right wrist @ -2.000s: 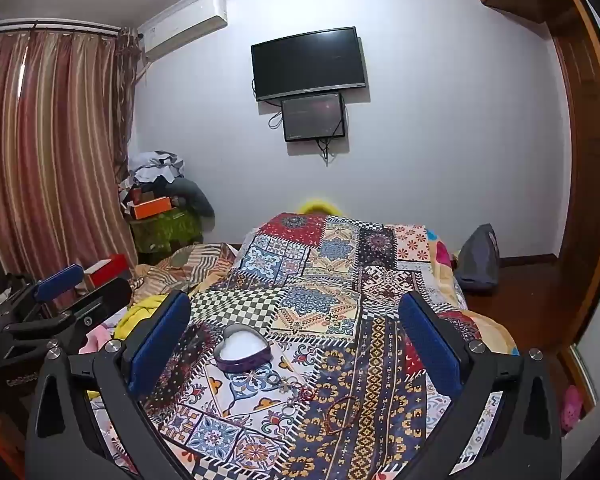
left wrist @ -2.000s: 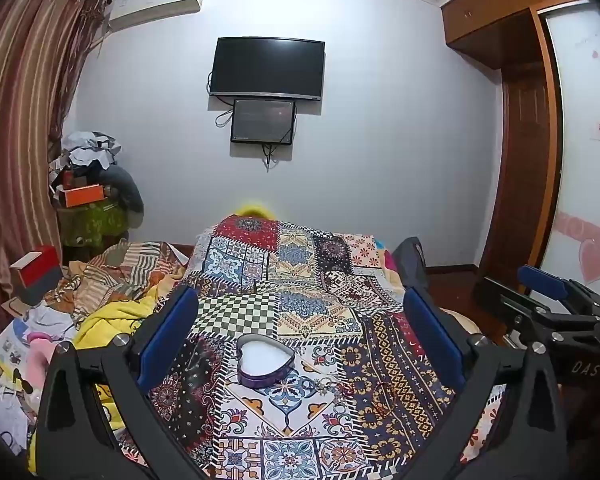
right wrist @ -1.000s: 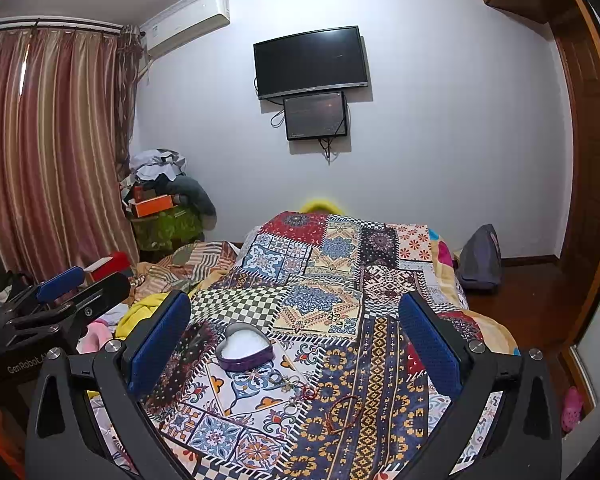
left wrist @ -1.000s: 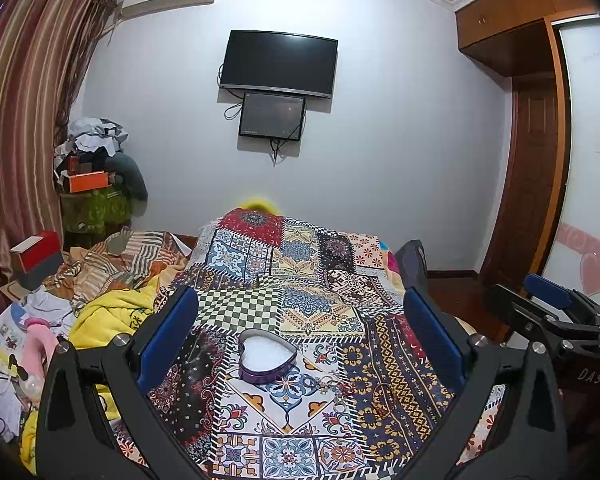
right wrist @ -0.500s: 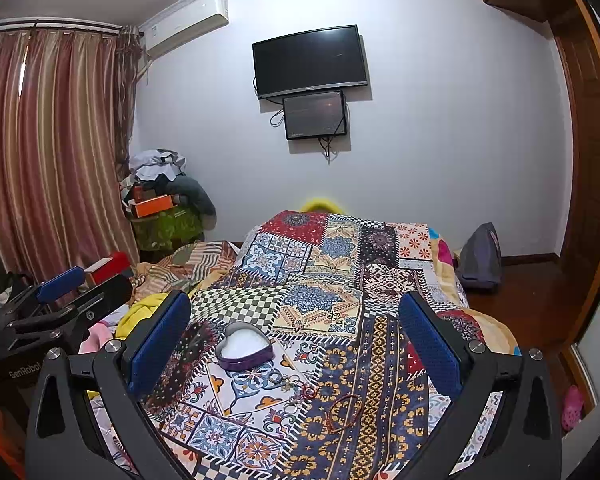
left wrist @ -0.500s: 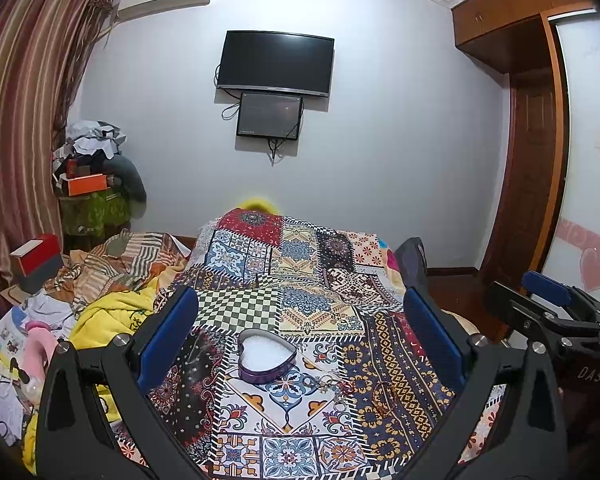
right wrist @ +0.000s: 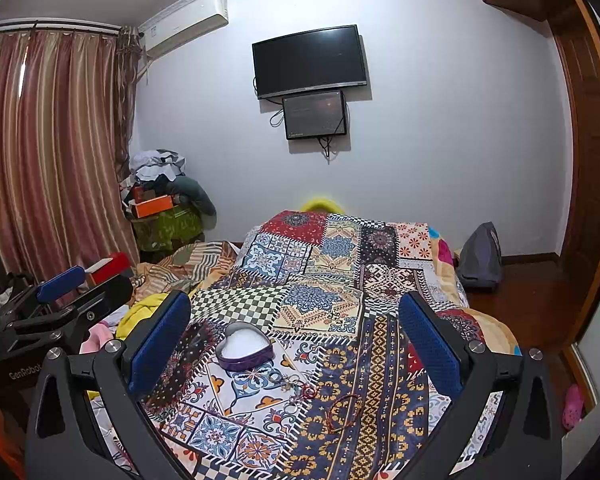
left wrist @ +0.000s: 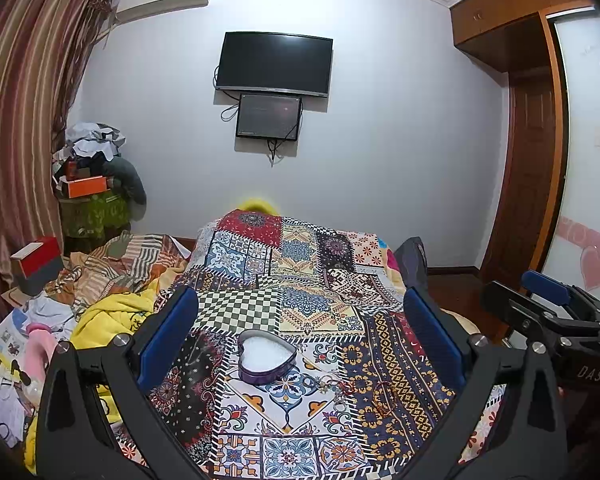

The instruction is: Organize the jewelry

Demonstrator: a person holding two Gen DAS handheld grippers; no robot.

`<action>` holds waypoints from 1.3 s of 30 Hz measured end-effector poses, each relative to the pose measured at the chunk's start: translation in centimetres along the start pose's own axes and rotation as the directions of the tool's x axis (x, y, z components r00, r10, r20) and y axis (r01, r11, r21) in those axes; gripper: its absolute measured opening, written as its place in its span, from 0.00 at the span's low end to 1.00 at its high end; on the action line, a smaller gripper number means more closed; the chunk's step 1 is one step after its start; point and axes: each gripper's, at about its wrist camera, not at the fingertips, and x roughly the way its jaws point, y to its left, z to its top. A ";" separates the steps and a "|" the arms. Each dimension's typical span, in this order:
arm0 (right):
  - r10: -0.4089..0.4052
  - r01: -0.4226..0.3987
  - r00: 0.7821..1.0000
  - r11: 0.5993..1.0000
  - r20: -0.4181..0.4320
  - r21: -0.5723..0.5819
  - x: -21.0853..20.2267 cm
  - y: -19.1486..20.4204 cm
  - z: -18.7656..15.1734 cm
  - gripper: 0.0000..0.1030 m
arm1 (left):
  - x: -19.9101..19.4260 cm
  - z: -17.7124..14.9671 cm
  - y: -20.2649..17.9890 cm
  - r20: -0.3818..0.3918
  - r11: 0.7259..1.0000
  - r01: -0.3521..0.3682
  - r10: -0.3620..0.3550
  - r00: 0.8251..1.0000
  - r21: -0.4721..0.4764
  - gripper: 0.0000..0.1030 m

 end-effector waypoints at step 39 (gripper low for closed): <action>-0.087 0.094 0.982 0.995 -0.167 0.038 5.2 -4.1 -3.6 1.00 | 7.1 -3.5 0.7 -0.192 0.999 -0.052 0.049 0.980 -0.011 1.00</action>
